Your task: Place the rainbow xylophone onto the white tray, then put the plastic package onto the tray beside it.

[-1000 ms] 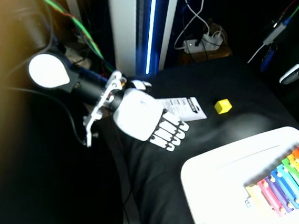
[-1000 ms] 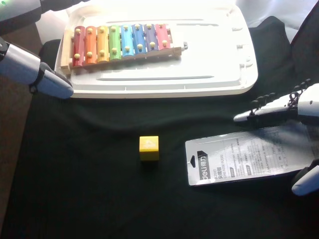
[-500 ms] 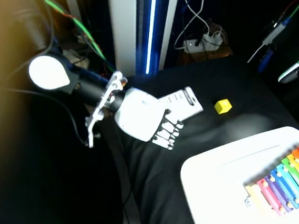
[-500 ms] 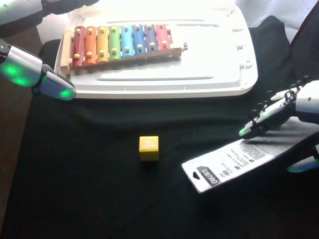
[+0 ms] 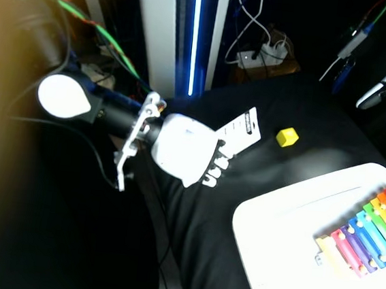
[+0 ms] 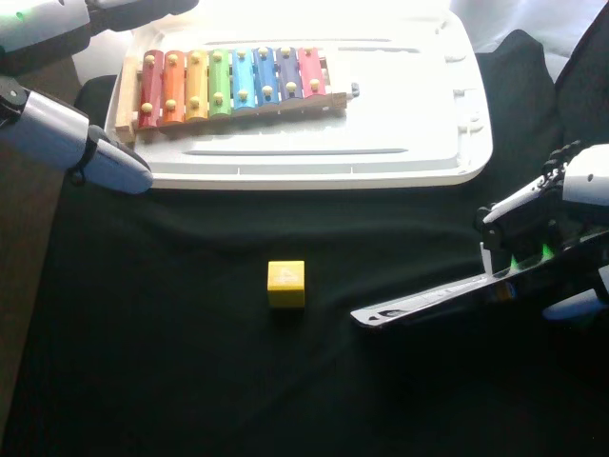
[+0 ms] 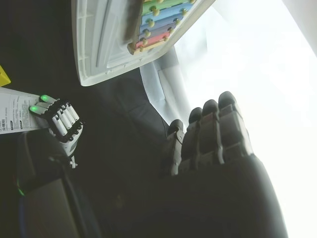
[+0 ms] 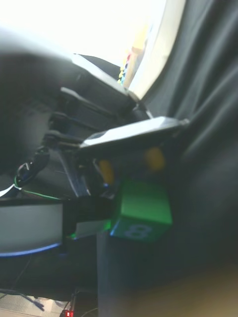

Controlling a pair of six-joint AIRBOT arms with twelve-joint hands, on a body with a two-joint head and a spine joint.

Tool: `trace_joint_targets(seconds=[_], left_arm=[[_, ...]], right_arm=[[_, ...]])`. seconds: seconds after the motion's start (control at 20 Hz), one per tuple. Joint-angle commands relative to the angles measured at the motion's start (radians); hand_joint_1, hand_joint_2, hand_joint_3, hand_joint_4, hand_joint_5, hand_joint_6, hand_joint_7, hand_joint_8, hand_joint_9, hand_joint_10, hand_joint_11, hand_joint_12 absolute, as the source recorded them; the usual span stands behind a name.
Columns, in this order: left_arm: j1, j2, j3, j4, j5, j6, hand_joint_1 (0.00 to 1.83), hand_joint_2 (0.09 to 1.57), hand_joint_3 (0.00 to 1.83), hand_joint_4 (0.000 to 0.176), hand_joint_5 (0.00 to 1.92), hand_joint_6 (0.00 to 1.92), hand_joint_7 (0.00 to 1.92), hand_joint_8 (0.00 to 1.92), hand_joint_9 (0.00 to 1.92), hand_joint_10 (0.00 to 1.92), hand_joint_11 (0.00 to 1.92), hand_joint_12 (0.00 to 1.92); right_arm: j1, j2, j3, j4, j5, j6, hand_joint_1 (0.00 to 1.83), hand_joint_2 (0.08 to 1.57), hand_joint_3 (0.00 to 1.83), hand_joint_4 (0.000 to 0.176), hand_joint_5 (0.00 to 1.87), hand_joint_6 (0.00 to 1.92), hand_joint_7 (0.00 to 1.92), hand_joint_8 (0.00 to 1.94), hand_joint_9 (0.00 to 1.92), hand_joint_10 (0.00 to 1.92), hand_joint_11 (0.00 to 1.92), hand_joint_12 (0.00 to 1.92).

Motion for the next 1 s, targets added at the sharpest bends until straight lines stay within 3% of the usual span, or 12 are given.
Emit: trace_joint_targets(seconds=[0.0,0.1,0.15,0.2,0.25,0.3,0.35,0.45,0.5,0.65,0.7,0.95], left_arm=[[-0.005,0.001,-0.002,-0.030,-0.095,0.002,0.67,0.77,0.01,0.160,0.00,0.00,0.00,0.00,0.00,0.00,0.00,0.00],[-0.005,0.000,-0.002,-0.030,-0.095,0.002,0.67,0.78,0.01,0.133,0.00,0.00,0.00,0.00,0.00,0.00,0.00,0.00],[-0.004,0.000,-0.002,-0.031,-0.095,0.003,0.68,0.79,0.02,0.140,0.00,0.00,0.00,0.00,0.00,0.00,0.00,0.00],[-0.004,-0.002,-0.002,-0.035,-0.095,0.010,0.70,0.80,0.01,0.121,0.00,0.00,0.00,0.00,0.00,0.00,0.00,0.00],[-0.003,-0.003,-0.002,-0.042,-0.095,0.019,0.70,0.79,0.01,0.132,0.00,0.00,0.00,0.00,0.00,0.00,0.00,0.00],[-0.003,-0.004,-0.002,-0.045,-0.095,0.024,0.72,0.78,0.00,0.138,0.00,0.00,0.00,0.00,0.00,0.00,0.00,0.00],[-0.002,-0.005,-0.001,-0.046,-0.095,0.025,0.71,0.77,0.00,0.139,0.00,0.00,0.00,0.00,0.00,0.00,0.00,0.00],[-0.002,-0.011,0.001,-0.047,-0.094,0.028,0.71,0.78,0.00,0.143,0.00,0.00,0.00,0.00,0.00,0.00,0.00,0.00],[-0.002,-0.014,0.002,-0.047,-0.094,0.030,0.73,0.76,0.00,0.143,0.00,0.00,0.00,0.00,0.00,0.00,0.00,0.00],[-0.001,-0.016,0.002,-0.047,-0.094,0.035,0.71,0.76,0.00,0.103,0.00,0.00,0.00,0.00,0.00,0.00,0.00,0.00],[-0.001,-0.016,0.002,-0.047,-0.094,0.036,0.71,0.76,0.00,0.122,0.00,0.00,0.00,0.00,0.00,0.00,0.00,0.00],[0.000,-0.017,0.002,-0.049,-0.094,0.044,0.72,0.75,0.00,0.139,0.00,0.00,0.00,0.00,0.00,0.00,0.00,0.00]], right_arm=[[0.006,-0.007,0.007,0.018,0.042,0.001,1.14,1.19,0.00,0.000,0.83,1.18,0.68,1.57,0.77,1.79,0.84,1.84],[0.006,-0.008,0.011,0.025,0.051,0.001,1.11,1.22,0.00,0.000,0.77,1.28,0.68,1.57,0.75,1.87,0.82,1.92],[0.006,-0.009,0.014,0.030,0.056,0.001,1.10,1.23,0.00,0.000,0.76,1.30,0.67,1.62,0.78,1.90,0.88,1.92],[0.006,-0.009,0.017,0.035,0.063,0.001,1.11,1.22,0.00,0.000,0.78,1.27,0.74,1.54,0.85,1.79,0.92,1.86],[0.007,-0.009,0.021,0.044,0.075,0.001,1.11,1.22,0.00,0.000,0.79,1.26,0.78,1.40,0.88,1.65,0.91,1.77],[0.007,-0.011,0.028,0.051,0.090,0.001,1.20,1.23,0.00,0.000,0.74,1.09,0.81,1.48,0.91,1.42,0.91,1.60],[0.008,-0.012,0.032,0.058,0.098,0.000,1.23,1.21,0.00,0.000,0.76,1.07,0.88,1.38,0.94,1.10,0.88,1.41],[0.012,-0.012,0.032,0.094,0.118,-0.043,1.22,1.20,0.00,0.000,0.75,1.15,0.92,1.27,1.04,0.83,0.93,1.28],[0.015,-0.012,0.033,0.108,0.123,-0.055,1.23,1.19,0.00,0.000,0.76,1.12,0.93,1.27,1.08,0.83,0.96,1.32],[0.031,-0.013,0.037,0.114,0.128,-0.063,1.25,1.17,0.00,0.000,0.76,1.08,0.98,1.21,1.15,0.83,1.04,1.30],[0.034,-0.014,0.039,0.114,0.128,-0.069,1.25,1.17,0.00,0.000,0.77,1.09,1.00,1.16,1.15,0.79,1.01,1.29],[0.057,-0.022,0.043,0.115,0.132,-0.087,1.25,1.17,0.00,0.000,0.80,1.00,0.96,1.28,1.14,1.14,1.08,1.54]])
